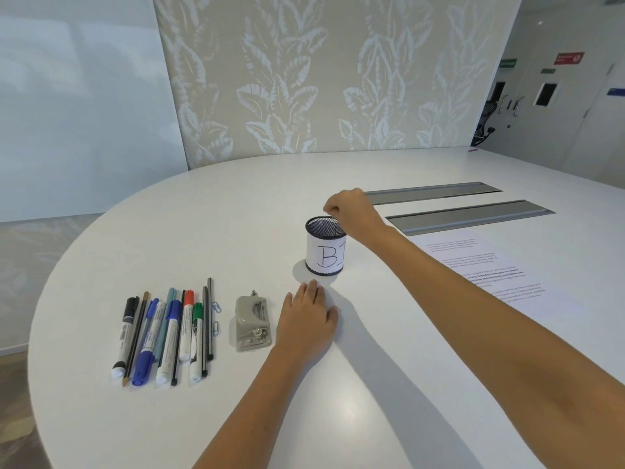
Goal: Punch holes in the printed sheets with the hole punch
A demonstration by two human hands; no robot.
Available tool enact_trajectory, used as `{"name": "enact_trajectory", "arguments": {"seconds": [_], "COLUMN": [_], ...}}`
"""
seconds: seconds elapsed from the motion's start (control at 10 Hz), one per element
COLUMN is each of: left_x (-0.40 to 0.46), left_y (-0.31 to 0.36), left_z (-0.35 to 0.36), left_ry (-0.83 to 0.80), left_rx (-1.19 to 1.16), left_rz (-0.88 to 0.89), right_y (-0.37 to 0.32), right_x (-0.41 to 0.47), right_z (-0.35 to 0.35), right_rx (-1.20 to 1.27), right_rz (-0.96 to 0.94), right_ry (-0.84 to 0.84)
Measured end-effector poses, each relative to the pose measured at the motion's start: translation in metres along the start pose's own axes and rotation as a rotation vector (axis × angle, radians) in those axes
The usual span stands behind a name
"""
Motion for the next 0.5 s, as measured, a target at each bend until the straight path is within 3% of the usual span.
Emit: {"name": "enact_trajectory", "arguments": {"seconds": [0.2, 0.5], "left_x": [-0.001, -0.001], "left_y": [-0.003, -0.003], "left_z": [-0.001, 0.003], "left_ry": [0.015, 0.065], "left_rx": [-0.017, -0.012], "left_rz": [0.02, 0.044], "right_y": [0.01, 0.036], "right_x": [-0.002, -0.074], "right_z": [0.005, -0.009], "right_rx": [-0.048, 0.138], "right_rz": [0.121, 0.233], "right_ry": [0.128, 0.417]}}
Point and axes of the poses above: each hand's wrist, its own x-axis towards the middle knuckle, its own z-axis out of the palm, y = z × x, the point moved 4 cm from there along x, towards the middle knuckle, and after that the axes turned 2 degrees about y, right-handed, at the moved point
